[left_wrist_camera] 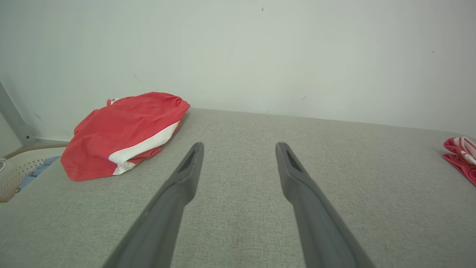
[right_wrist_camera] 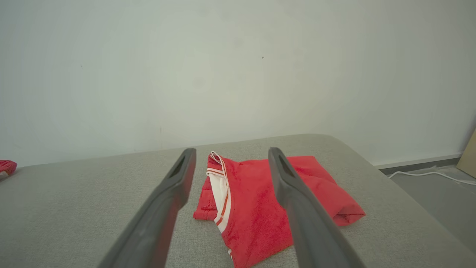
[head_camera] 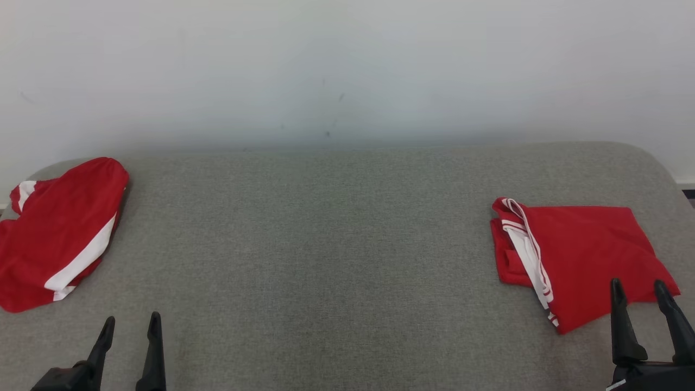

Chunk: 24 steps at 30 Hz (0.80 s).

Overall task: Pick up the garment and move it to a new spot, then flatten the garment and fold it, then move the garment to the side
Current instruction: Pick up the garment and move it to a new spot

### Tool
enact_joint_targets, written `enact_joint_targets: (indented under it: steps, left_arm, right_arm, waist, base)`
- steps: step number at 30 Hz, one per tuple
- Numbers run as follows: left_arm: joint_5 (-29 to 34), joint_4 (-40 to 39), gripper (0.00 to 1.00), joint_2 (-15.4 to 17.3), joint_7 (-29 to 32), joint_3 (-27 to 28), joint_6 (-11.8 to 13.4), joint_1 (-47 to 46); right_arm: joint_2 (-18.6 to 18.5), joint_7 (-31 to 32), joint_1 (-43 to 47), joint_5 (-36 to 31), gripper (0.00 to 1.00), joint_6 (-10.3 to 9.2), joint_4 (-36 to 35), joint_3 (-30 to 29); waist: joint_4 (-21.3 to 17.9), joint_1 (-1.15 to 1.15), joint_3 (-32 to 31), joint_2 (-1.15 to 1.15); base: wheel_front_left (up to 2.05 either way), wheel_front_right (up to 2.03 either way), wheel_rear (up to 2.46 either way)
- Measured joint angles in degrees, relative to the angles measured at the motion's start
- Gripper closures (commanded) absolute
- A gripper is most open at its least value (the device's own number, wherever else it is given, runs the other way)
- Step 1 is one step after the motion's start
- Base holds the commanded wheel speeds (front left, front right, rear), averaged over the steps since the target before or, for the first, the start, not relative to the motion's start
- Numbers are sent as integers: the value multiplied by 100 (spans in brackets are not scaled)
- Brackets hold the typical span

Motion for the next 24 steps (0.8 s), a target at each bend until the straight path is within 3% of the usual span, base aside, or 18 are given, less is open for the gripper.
enact_joint_targets:
  steps: [12, 24]
  left_arm:
    - [285, -53, 0, -336, 235, 355, 0, -5]
    - [660, -305, 0, -642, 320, 917, 0, 266]
  right_arm:
    - [87, 1, -39, -82, 0, 20, 65, 292]
    - [183, 58, -570, -175, 0, 308, 320, 789]
  waist:
    - [670, 0, -21, 0]
    - [1528, 0, -51, 0]
  base:
    - [0, 0, 0]
    - [0, 0, 0]
